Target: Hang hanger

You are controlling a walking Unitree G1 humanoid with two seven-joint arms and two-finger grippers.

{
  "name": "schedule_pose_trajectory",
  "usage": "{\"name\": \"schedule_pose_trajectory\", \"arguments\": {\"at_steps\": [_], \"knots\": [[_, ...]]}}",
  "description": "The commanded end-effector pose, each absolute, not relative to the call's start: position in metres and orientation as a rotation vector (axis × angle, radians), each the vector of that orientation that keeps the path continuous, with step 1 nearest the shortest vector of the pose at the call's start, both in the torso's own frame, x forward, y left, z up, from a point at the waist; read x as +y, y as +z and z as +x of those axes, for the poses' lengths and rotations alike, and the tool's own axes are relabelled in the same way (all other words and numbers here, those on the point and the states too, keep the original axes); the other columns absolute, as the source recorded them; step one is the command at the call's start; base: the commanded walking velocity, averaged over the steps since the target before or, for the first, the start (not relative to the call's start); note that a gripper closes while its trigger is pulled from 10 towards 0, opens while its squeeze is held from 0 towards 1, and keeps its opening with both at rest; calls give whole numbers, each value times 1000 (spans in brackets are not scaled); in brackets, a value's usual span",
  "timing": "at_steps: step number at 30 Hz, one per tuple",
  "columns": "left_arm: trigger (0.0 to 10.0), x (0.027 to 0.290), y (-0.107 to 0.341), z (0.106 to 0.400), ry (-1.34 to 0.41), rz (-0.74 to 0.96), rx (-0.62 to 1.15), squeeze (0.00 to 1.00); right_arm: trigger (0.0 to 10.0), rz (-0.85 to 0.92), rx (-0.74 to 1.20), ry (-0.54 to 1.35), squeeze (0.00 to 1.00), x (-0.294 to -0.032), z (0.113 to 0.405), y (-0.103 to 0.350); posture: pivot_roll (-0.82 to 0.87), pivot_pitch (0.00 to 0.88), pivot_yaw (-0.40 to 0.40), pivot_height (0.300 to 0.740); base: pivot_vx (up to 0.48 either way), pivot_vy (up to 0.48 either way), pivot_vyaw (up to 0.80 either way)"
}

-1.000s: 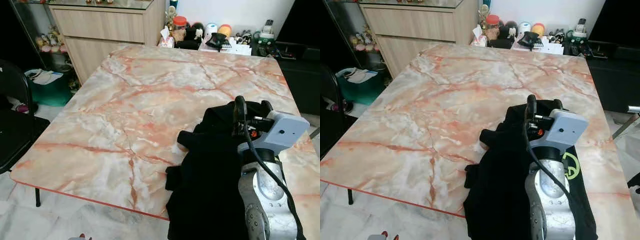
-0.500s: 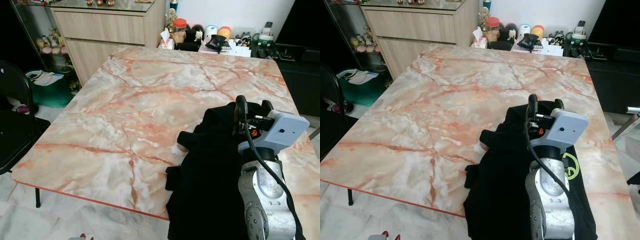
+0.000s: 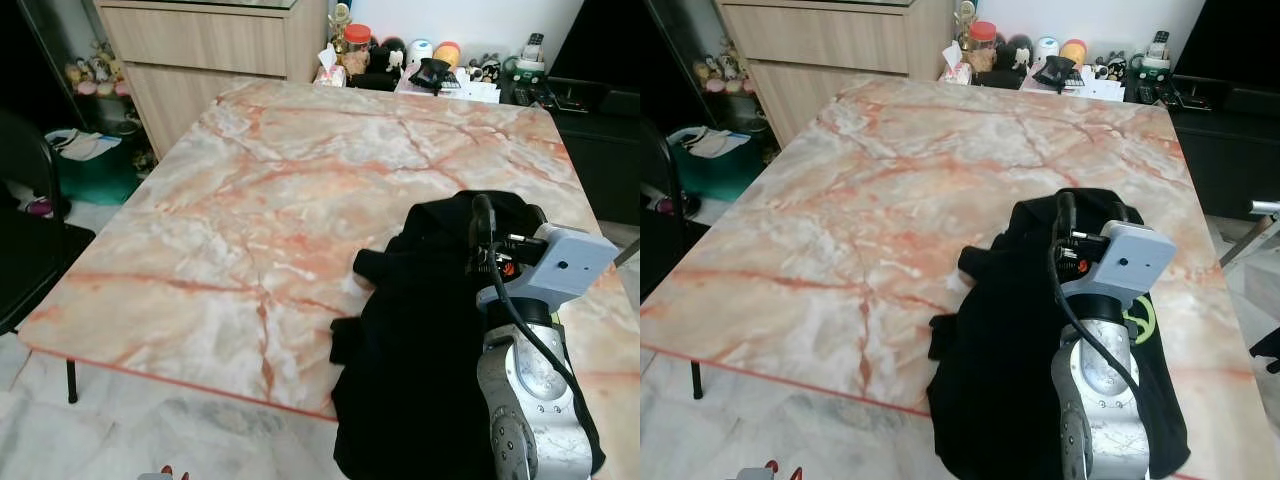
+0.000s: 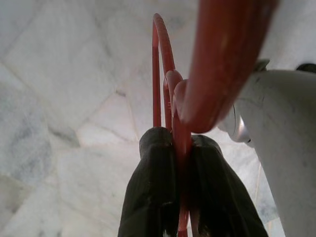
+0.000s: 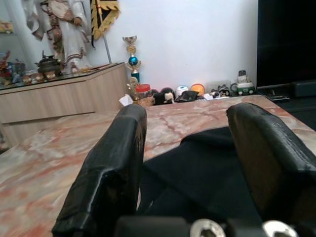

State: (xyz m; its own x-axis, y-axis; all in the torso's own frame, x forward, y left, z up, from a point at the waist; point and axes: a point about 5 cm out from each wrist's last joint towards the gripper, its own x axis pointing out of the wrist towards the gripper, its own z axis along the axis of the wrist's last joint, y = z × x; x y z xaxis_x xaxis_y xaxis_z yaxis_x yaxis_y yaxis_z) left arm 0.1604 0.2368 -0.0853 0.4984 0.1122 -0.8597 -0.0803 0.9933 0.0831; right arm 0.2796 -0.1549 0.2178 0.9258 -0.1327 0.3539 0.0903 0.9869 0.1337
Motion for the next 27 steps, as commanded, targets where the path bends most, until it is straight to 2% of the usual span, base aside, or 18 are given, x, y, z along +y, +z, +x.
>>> {"name": "schedule_pose_trajectory", "arguments": {"at_steps": [1, 24, 27], "knots": [[10000, 238, -90, 150, 107, 42, 1080, 0, 10000, 112, -370, -122, 0, -156, 277, 218, -30, 153, 21, 740, -292, 0, 0], [10000, 238, -90, 149, 101, 49, 1086, 0, 10000, 111, -361, -131, 0, -157, 277, 216, -28, 155, 19, 740, -281, 0, 0], [10000, 238, -90, 149, 102, 51, 1083, 0, 10000, 112, -359, -132, 0, -157, 277, 215, -28, 156, 19, 740, 0, 0, 0]]}}
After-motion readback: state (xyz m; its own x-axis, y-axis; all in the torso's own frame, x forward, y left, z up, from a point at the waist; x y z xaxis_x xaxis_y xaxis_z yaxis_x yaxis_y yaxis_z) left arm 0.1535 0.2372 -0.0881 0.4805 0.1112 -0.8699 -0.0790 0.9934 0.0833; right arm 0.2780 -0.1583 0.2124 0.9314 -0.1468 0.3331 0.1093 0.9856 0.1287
